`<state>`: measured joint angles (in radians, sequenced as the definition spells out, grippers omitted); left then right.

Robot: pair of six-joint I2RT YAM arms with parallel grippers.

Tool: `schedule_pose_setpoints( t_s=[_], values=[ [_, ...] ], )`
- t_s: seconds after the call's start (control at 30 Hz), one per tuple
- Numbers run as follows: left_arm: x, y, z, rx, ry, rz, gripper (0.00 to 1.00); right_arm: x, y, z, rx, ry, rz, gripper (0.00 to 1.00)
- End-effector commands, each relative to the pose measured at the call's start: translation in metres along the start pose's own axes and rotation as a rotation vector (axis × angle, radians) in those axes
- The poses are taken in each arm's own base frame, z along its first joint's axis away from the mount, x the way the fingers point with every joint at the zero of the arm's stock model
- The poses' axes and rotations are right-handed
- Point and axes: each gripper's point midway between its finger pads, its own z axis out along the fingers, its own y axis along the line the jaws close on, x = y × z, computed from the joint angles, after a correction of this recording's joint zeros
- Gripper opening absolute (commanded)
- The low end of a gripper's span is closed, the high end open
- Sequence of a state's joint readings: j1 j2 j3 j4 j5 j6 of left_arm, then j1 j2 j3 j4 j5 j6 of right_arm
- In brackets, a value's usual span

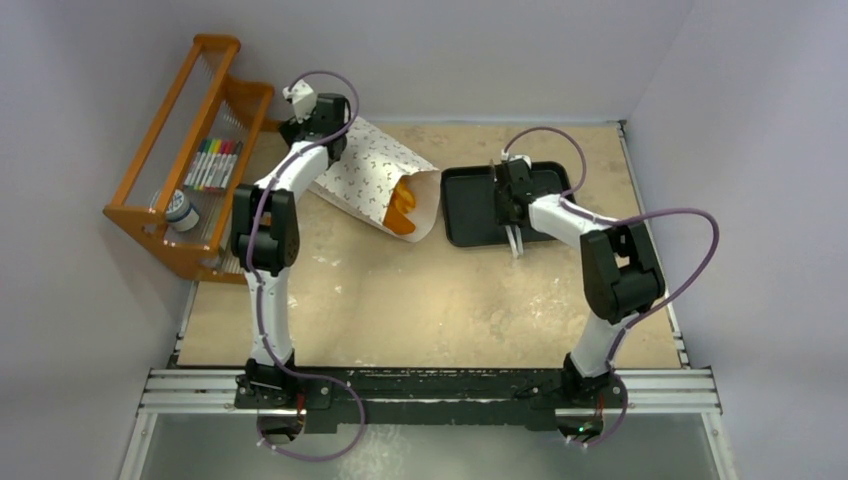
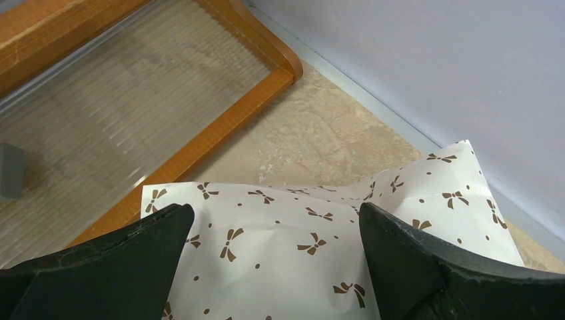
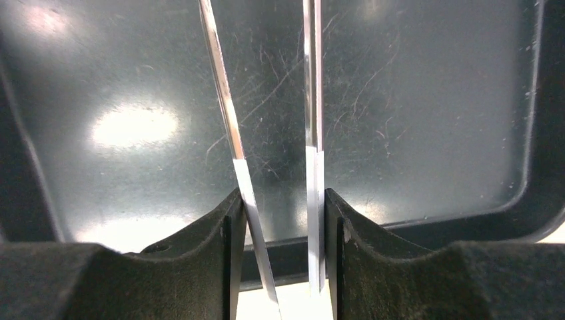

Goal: Take the fake bread out of the paper bag
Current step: Pick up the clamp from the container, then take out the fake bread from the paper bag.

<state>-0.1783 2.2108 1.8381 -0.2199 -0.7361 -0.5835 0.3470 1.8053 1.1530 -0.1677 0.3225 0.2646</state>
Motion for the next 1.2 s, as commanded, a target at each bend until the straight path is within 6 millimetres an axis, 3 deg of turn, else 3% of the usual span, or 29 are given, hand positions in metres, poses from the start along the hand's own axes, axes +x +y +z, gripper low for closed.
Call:
schedule_pose_setpoints(
  t_s=[0.0, 0.13, 0.33, 0.53, 0.73, 1.17],
  values=[
    [0.035, 0.034, -0.003, -0.079, 0.091, 0.159, 1.0, -0.042, 0.005, -0.031, -0.014, -0.148, 0.007, 0.4],
    [0.039, 0.039, -0.003, -0.087, 0.097, 0.166, 1.0, -0.04, 0.019, -0.045, -0.024, -0.161, -0.025, 0.41],
    [0.048, 0.042, -0.002, -0.089, 0.116, 0.179, 1.0, -0.029, 0.044, -0.087, -0.051, -0.18, -0.069, 0.41],
    [0.048, 0.044, -0.004, -0.091, 0.119, 0.184, 1.0, -0.012, 0.046, -0.124, -0.084, -0.192, -0.059, 0.41],
    [0.046, 0.044, -0.005, -0.092, 0.118, 0.183, 1.0, 0.01, 0.047, -0.15, -0.104, -0.183, -0.059, 0.41],
    [0.041, 0.043, -0.007, -0.094, 0.121, 0.186, 1.0, 0.067, 0.088, -0.208, -0.251, -0.168, -0.194, 0.41]
  ],
)
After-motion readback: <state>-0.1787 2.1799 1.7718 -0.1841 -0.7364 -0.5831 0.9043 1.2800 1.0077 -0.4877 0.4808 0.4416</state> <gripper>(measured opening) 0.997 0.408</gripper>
